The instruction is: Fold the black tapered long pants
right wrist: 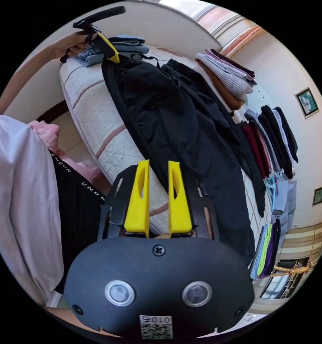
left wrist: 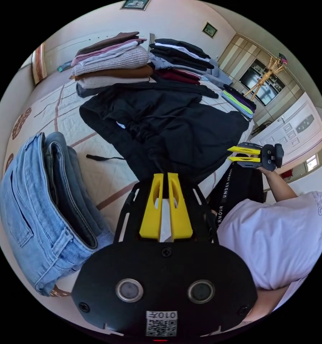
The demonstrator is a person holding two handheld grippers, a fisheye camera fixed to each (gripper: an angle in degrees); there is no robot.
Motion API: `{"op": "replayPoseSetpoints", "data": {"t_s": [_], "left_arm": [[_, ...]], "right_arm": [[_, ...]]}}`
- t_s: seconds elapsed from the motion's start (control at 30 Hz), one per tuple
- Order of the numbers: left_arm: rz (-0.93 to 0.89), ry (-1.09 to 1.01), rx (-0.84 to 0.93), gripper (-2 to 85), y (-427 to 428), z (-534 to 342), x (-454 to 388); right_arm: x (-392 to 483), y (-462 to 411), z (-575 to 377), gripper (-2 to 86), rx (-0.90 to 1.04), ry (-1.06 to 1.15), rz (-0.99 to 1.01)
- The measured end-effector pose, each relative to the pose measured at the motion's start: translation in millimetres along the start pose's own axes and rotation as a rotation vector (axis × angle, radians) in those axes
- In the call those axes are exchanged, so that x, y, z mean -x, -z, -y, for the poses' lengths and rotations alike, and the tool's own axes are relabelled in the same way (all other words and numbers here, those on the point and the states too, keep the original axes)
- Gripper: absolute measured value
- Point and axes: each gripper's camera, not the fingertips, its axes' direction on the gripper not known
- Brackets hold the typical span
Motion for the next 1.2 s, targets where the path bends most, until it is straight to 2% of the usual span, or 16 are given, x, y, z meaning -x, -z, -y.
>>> {"op": "replayPoseSetpoints", "data": {"t_s": [0.13, 0.4, 0.63, 0.73, 0.8, 0.97, 1.1, 1.2], "left_arm": [[0.011, 0.043, -0.014, 0.6, 4.8, -16.4, 12.8], [0.094, 0.095, 0.067, 0.8, 26.4, -39.7, 17.0], [0.163, 0.214, 0.142, 3.2, -12.0, -48.0, 15.2], [0.261, 0.199, 0.190, 4.5, -7.2, -41.8, 1.5], [0.309, 0.217, 0.196, 5.0, 7.9, -40.9, -4.2], [0.417, 0.249, 0.031, 5.4, 62.9, -28.5, -35.1], [0.355, 0.134, 0.023, 5.4, 33.8, 9.2, -62.4], [0.246, 0.045, 0.037, 5.2, -13.8, 35.4, -85.2]], "right_arm": [[7.5, 6.5, 3.8, 3.6, -0.026, -0.012, -0.034], [21.2, 18.1, 2.6, 3.1, -0.072, 0.061, 0.166], [-5.6, 7.7, -18.0, 4.6, -0.132, -0.045, 0.266], [-56.3, 21.3, -58.1, 6.4, -0.228, -0.256, 0.274], [-111.7, 26.3, -116.9, 7.4, -0.258, -0.530, 0.196], [-218.3, 21.1, -272.7, 9.1, -0.166, -1.126, -0.050], [-283.7, 7.5, -363.0, 10.5, -0.089, -1.386, -0.116], [-315.6, -18.4, -405.7, 10.8, -0.052, -1.523, -0.075]]}}
